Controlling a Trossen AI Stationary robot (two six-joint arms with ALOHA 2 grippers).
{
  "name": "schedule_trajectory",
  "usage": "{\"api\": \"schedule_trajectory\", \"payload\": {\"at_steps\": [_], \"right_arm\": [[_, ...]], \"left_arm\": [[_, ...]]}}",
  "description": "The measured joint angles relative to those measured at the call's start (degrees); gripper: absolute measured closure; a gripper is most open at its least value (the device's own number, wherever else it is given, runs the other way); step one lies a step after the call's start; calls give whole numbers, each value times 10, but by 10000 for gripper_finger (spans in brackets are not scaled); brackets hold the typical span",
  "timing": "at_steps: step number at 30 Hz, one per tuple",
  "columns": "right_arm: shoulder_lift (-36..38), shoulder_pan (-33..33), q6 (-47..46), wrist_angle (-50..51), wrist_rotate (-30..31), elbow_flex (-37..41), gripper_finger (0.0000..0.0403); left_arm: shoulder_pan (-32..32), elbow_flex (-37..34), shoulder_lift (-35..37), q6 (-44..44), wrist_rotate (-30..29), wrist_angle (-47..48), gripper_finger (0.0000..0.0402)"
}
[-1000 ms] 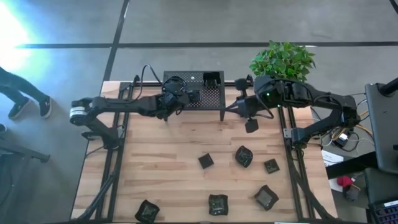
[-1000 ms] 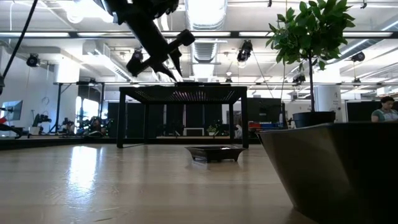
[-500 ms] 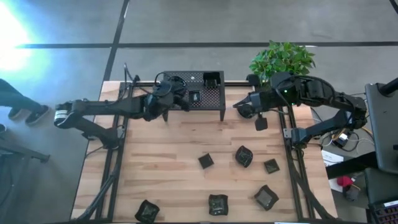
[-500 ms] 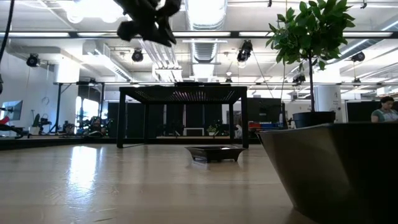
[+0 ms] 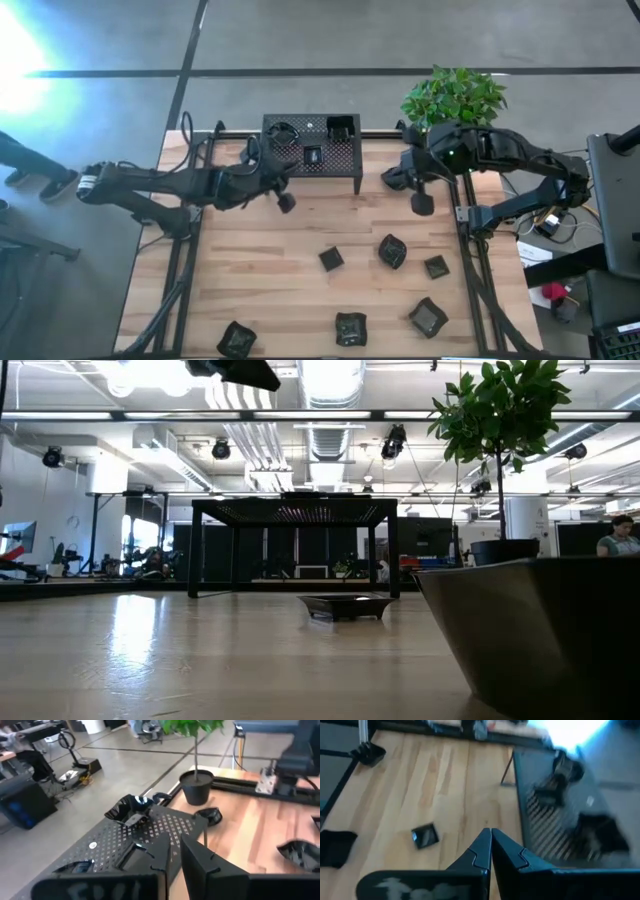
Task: Pick & Place Mini shaped plates
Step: Put the distorted square plate on top of the distorted square plate on the shelf
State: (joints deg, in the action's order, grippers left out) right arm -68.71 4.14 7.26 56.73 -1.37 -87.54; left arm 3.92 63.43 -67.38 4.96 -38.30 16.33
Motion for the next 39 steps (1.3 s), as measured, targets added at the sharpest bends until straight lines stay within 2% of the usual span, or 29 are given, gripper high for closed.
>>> {"api": "schedule_trajectory", "payload": {"at_steps": [7, 19, 26, 33, 39], "right_arm": [[1, 0, -116, 71, 0, 44, 394], [5, -38, -273, 136, 0, 185, 394], [29, -119, -381, 136, -2, 229, 394], [44, -232, -542, 135, -2, 260, 394], [43, -345, -702, 133, -1, 280, 394]], "left_arm": [[25, 0, 3, -17, -2, 32, 399], [48, -1, 16, -37, -2, 39, 400], [59, -1, 18, -36, 0, 42, 400], [61, -1, 18, -35, 2, 42, 400], [61, -1, 18, -35, 49, 41, 400]]}}
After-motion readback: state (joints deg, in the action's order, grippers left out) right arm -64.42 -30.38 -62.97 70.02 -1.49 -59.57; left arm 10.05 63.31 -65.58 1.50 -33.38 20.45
